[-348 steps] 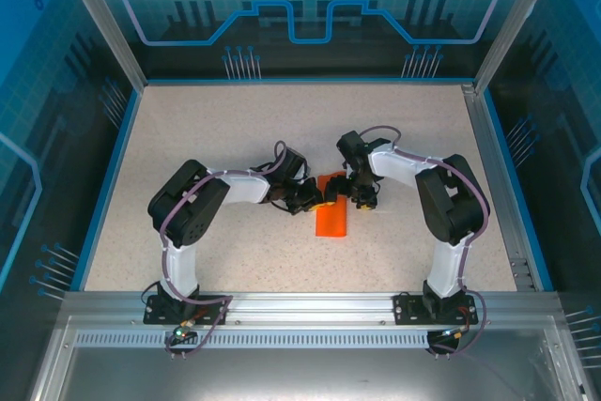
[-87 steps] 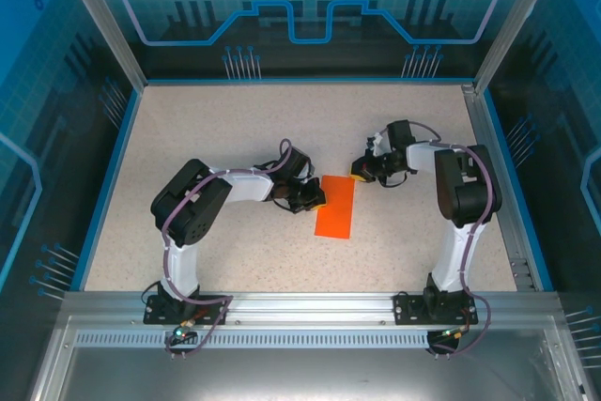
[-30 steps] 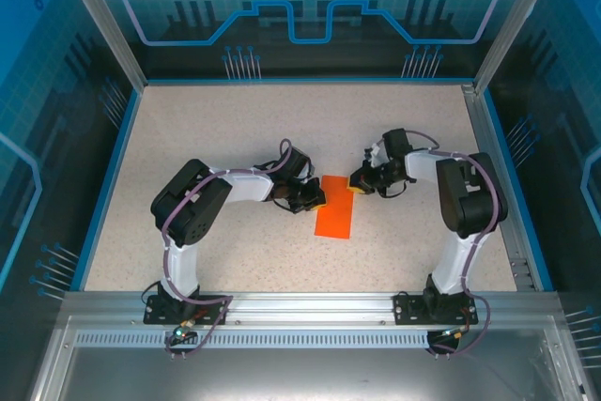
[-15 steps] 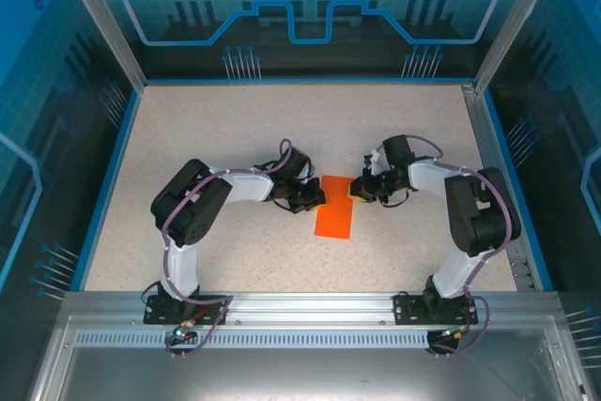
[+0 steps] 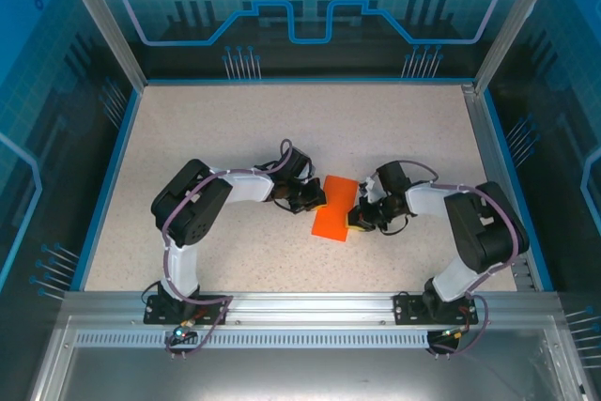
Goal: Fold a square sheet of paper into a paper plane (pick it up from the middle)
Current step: Fold the square sheet of paper in half at the center of the table.
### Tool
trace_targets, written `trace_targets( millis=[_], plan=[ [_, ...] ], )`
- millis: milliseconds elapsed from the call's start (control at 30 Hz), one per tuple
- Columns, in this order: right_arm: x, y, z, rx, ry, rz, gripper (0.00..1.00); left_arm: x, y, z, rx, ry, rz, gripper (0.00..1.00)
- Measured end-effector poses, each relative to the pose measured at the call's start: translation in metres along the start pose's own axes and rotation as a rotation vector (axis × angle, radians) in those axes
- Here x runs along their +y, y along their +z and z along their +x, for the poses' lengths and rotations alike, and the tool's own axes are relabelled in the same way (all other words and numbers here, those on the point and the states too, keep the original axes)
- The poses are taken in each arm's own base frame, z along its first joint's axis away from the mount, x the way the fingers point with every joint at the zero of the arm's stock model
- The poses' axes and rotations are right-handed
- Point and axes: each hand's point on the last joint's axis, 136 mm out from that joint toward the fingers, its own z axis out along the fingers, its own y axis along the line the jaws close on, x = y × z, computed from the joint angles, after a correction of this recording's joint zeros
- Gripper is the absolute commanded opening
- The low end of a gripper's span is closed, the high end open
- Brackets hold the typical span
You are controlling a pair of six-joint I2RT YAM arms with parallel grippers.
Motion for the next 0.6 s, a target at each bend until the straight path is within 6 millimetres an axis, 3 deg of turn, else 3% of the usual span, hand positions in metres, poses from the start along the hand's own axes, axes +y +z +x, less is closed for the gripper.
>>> trace_targets(
  millis=[167,267,367,500,600],
  plan=[
    [0.019,-0.014,0.004,-0.034,-0.058,-0.024,0.09,0.0,0.0,0.0,0.0,0.0,0.0,0.0],
    [0.026,-0.011,0.01,-0.017,-0.078,-0.035,0.09,0.0,0.0,0.0,0.0,0.0,0.0,0.0],
    [0.023,-0.001,0.023,0.023,-0.077,-0.023,0.08,0.0,0.0,0.0,0.0,0.0,0.001,0.0],
    [0.003,0.014,0.04,0.083,-0.033,0.022,0.08,-0.001,0.0,0.0,-0.001,0.001,0.001,0.0],
    [0.002,0.014,0.04,0.078,-0.033,0.025,0.09,-0.001,-0.001,0.001,0.002,0.001,-0.001,0.0]
  ],
)
